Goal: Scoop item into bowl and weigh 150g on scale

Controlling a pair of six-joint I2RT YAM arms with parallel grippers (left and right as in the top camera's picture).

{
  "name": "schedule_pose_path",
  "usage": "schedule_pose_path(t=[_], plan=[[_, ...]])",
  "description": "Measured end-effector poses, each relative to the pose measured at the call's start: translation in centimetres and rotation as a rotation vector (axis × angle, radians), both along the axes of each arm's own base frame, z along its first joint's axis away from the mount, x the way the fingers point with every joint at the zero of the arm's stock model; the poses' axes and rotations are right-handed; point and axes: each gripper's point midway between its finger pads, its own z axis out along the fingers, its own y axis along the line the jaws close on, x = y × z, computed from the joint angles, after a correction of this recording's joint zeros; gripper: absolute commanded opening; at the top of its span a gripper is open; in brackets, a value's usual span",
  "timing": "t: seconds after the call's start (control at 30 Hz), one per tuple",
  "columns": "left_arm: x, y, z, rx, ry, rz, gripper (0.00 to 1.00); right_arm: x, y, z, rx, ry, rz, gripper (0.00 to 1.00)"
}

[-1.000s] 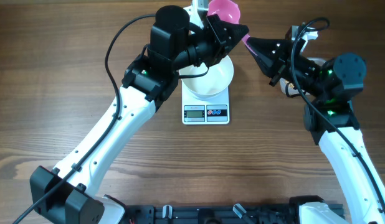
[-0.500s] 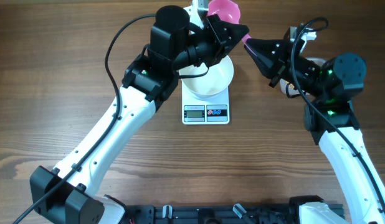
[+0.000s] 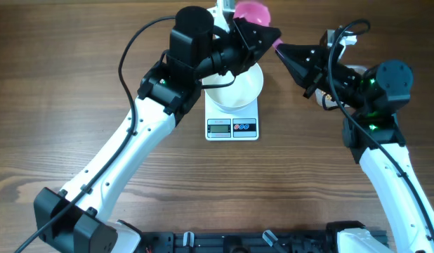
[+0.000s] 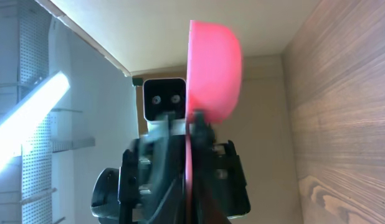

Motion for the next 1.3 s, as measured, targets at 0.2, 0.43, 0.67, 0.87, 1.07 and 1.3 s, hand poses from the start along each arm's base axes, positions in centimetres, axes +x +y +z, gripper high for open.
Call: schedule_pose_path(t=[0.2, 0.43, 0.67, 0.87, 1.07, 1.3], plan=[[-0.1, 0.0, 0.0, -0.004, 0.007, -0.001, 0.8, 0.3, -0.2, 0.0, -0.018, -0.027, -0.026, 0.05], [-0.2, 0.0, -0.8, 0.057, -0.046, -0.018, 1.0, 2.3, -4.1, -1.5, -0.089, -0.023, -0.161, 0.05], [-0.1, 1.2, -2.7, 0.182, -0.101, -0.028, 1.0, 3.2, -8.9, -3.9, -0.283, 0.096, -0.28, 0.05], [-0.8, 8.6, -5.9, 0.469, -0.02, 0.095, 0.99, 1.8, -12.9, -1.3, -0.704, 0.036, -0.405, 0.05], [-4.5, 13.6, -7.4, 0.748, 0.02, 0.052, 1.0, -0.4, -15.8, 0.3, -1.104, -0.084, -0.419, 0.04], [-6.5, 14.3, -9.0, 0.833, 0.048, -0.032, 0.75, -3.3, -17.2, -5.2, -1.306, 0.075, -0.248, 0.04]])
